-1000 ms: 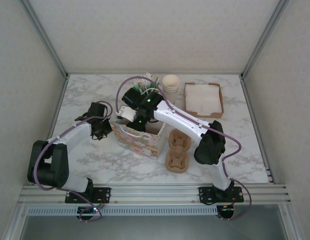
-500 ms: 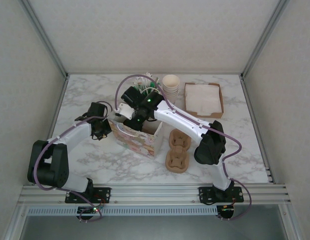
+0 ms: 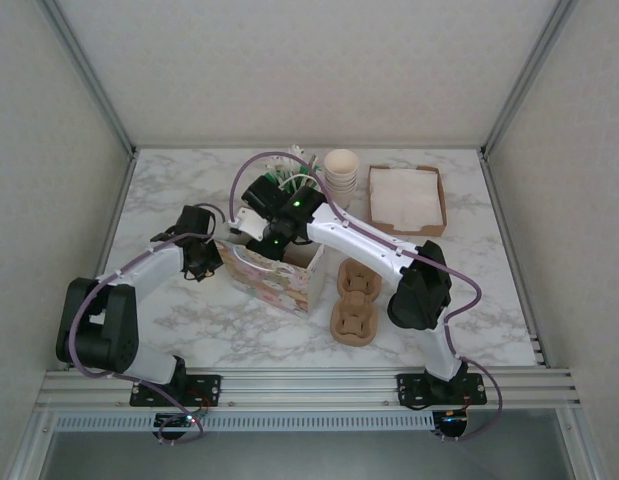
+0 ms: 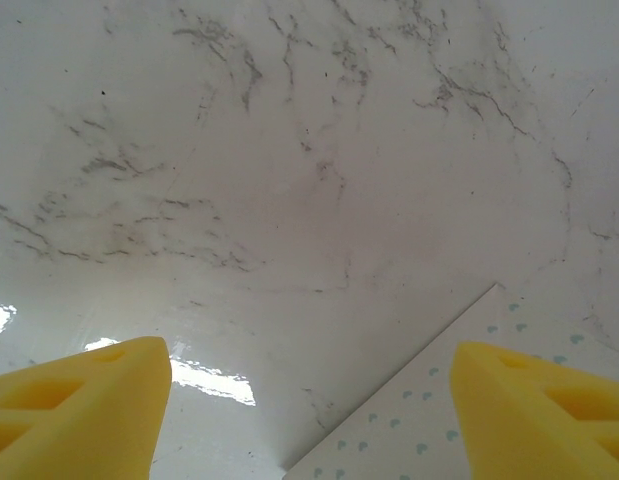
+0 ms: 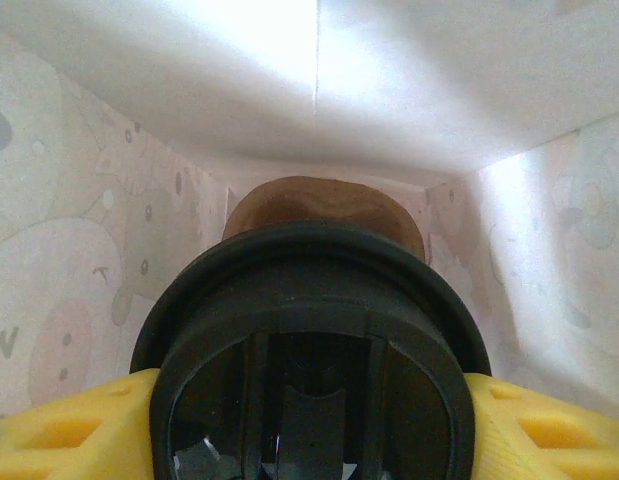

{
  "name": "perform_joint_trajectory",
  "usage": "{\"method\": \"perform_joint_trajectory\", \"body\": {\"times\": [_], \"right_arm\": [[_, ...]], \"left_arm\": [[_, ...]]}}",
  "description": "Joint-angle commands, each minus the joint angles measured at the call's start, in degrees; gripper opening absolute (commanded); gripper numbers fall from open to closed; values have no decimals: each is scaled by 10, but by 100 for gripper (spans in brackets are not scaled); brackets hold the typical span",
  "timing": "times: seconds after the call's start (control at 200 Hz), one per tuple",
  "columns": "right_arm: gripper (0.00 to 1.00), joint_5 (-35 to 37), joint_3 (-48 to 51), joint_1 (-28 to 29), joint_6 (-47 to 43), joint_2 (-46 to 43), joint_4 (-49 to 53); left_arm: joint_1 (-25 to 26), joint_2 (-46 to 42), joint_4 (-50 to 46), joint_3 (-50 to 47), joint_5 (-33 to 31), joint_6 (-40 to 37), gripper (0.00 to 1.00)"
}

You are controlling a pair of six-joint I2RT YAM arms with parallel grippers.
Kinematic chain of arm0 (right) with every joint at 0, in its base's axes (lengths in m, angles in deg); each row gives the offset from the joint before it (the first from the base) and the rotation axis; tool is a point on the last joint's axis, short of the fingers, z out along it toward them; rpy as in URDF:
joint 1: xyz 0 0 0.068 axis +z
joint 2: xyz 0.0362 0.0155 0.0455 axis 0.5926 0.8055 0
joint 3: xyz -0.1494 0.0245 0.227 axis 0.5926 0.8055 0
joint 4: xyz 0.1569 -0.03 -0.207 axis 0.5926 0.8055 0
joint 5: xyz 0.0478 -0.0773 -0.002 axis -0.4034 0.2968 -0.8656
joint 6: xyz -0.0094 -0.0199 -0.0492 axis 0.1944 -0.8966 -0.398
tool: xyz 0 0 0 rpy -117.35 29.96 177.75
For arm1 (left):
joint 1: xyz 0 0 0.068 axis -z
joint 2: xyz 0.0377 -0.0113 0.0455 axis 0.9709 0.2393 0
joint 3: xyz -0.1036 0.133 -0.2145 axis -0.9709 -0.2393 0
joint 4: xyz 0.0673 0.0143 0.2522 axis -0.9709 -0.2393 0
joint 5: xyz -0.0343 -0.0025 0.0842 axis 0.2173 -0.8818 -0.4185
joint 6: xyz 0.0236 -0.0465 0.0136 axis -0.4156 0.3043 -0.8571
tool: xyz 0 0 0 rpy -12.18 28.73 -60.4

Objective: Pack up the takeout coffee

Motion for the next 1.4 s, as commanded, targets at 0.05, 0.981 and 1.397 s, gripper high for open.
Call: {"method": "perform_joint_trajectory", "body": {"times": [0.05, 0.981, 1.397], "right_arm": [[53, 14, 31, 9, -12, 15, 49], [54, 32, 7, 13, 25, -77, -29], [54, 59, -50, 12, 84, -139, -42]], "left_arm": [[4, 5, 1, -5, -3, 5, 74], [3, -69, -53, 28, -37, -19, 75], [4, -202, -110, 92, -59, -81, 77]]}}
